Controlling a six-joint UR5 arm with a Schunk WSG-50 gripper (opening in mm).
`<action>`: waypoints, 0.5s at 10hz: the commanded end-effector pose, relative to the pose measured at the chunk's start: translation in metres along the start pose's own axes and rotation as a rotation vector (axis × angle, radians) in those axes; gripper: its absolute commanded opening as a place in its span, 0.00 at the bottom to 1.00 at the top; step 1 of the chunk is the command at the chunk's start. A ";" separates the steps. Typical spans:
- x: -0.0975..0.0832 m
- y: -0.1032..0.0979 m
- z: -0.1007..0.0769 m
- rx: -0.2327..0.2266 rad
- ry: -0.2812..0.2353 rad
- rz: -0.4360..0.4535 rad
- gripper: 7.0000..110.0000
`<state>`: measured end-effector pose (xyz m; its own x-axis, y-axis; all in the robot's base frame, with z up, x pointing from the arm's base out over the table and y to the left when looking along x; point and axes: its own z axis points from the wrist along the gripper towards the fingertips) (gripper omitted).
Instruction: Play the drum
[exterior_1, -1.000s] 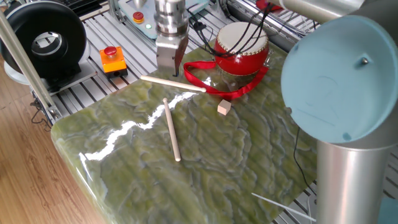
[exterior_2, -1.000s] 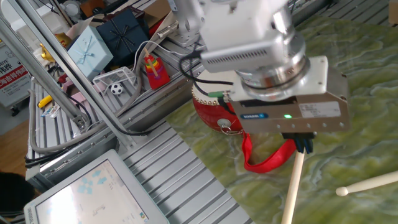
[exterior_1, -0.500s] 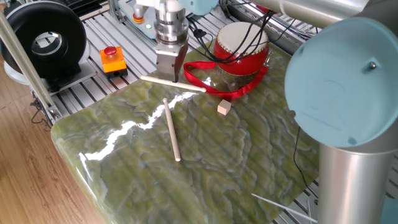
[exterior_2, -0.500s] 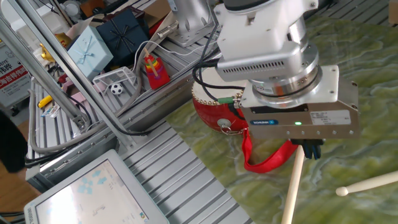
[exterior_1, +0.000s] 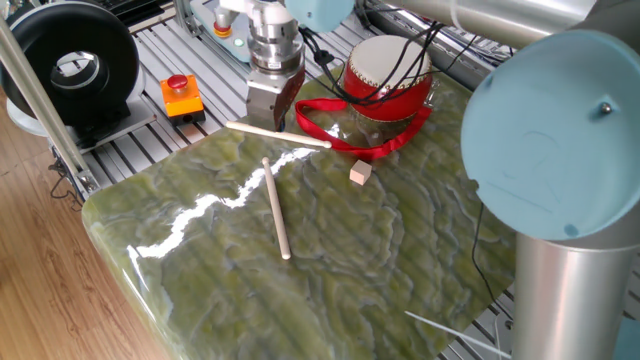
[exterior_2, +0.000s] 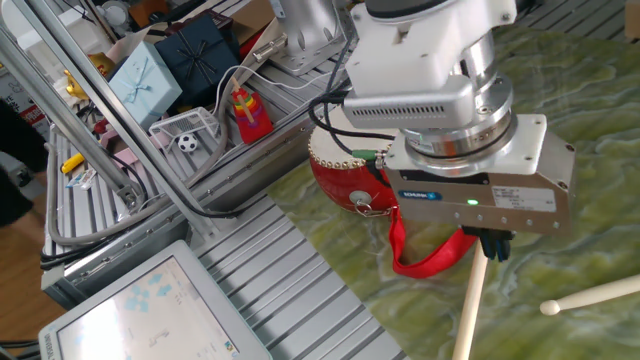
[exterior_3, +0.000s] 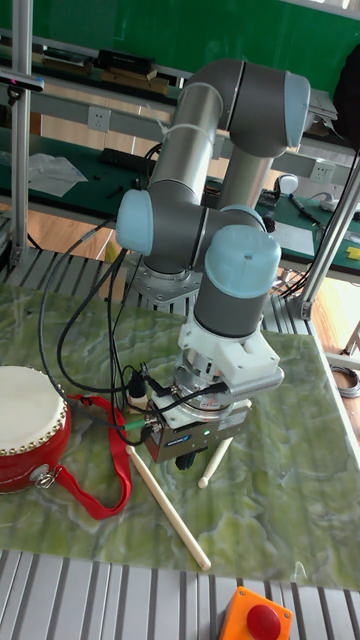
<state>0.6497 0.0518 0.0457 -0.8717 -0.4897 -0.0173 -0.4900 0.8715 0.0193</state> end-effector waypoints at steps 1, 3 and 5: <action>-0.013 0.011 -0.002 -0.046 -0.053 -0.023 0.00; -0.033 0.018 0.023 -0.094 -0.073 -0.061 0.00; -0.039 0.011 0.040 -0.057 -0.048 -0.048 0.00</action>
<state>0.6673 0.0739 0.0231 -0.8480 -0.5263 -0.0623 -0.5296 0.8456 0.0664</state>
